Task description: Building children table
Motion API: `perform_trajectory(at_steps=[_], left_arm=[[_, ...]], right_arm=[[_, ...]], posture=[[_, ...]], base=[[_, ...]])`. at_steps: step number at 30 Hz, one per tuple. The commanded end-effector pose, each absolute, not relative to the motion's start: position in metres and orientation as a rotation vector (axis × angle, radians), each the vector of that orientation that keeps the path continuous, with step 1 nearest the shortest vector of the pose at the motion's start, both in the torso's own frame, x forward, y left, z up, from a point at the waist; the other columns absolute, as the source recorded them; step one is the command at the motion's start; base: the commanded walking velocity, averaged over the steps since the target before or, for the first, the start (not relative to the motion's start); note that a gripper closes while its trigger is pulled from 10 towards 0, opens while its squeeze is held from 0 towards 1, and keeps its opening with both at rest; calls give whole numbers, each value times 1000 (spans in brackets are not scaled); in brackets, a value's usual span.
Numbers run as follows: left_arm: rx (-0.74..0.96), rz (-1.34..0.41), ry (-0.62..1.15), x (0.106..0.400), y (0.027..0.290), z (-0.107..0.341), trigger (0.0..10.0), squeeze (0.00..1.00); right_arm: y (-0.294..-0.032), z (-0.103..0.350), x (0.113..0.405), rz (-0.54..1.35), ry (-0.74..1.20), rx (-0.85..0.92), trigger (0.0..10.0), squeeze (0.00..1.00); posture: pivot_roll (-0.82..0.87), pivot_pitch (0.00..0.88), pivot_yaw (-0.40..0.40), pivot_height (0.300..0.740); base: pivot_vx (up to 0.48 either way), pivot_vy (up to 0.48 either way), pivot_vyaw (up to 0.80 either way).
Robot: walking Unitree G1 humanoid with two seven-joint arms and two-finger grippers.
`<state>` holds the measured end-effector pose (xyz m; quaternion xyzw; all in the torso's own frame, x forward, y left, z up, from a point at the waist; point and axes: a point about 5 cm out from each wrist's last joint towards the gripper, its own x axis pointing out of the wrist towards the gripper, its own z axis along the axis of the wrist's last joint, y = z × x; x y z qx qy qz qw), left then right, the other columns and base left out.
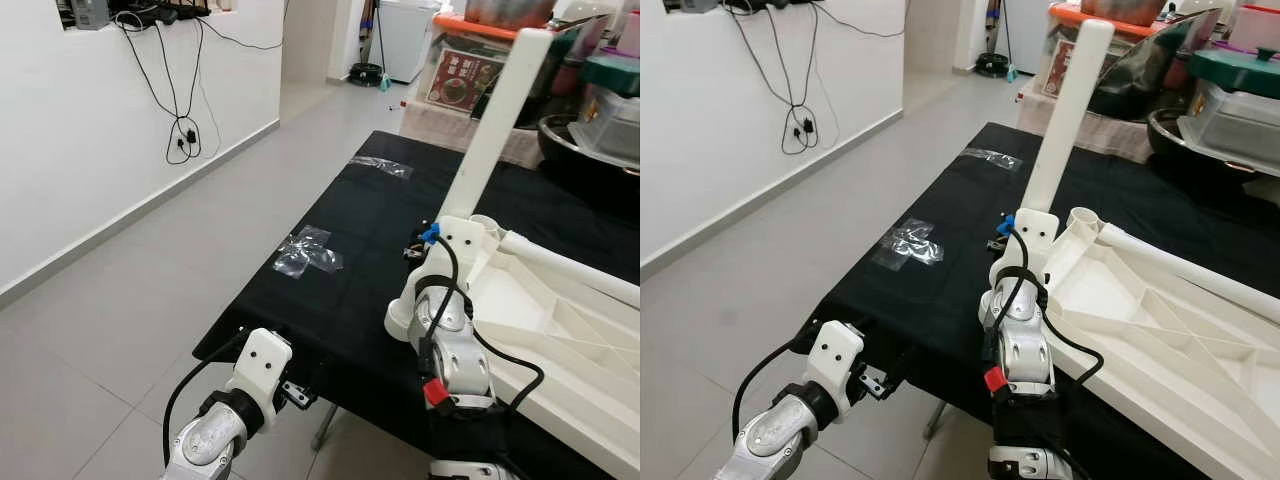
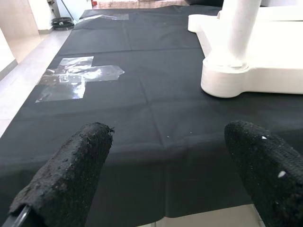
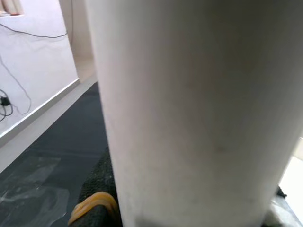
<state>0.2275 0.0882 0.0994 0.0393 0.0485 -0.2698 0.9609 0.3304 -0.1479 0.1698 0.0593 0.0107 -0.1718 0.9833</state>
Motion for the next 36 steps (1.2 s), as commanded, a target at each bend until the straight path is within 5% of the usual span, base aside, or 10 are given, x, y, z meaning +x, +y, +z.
perform_trajectory(at_steps=[1, 2, 4, 5, 14, 15, 24, 36], left_arm=[[89, -552, 106, 227, 88, 97, 10000, 0], [91, -552, 106, 227, 88, 97, 10000, 0], [93, -552, 106, 227, 88, 97, 10000, 0], [95, -549, 105, 228, 88, 97, 10000, 0], [114, -531, 106, 228, 90, 96, 10000, 0], [113, -524, 106, 228, 91, 96, 10000, 0], [138, -455, 87, 224, 100, 102, 10000, 0], [158, -446, 92, 224, 100, 100, 10000, 0]], right_arm=[[-143, 146, 320, -434, 138, 222, 5608, 0], [-141, 148, 321, -426, 125, 225, 10000, 0], [-141, 150, 321, -412, 110, 217, 10000, 0], [-142, 150, 320, -401, 97, 200, 10000, 1000], [-141, 148, 310, -344, 32, 129, 10000, 1000], [-140, 149, 308, -325, 14, 119, 10000, 0], [-138, 143, 285, -68, -72, -9, 10000, 0], [-133, 120, 262, 53, -31, -94, 10000, 0]], posture=[[104, 0, -107, 740], [100, 0, -105, 740], [103, 0, -107, 740], [102, 0, -107, 740], [101, 0, -100, 740], [97, 0, -94, 740], [88, 0, -88, 740], [84, 0, -74, 740]], base=[[0, 0, 0], [0, 0, 0], [0, 0, 0], [0, 0, 0], [0, 0, 0], [0, 0, 0], [0, 0, 0], [0, 0, -729]])
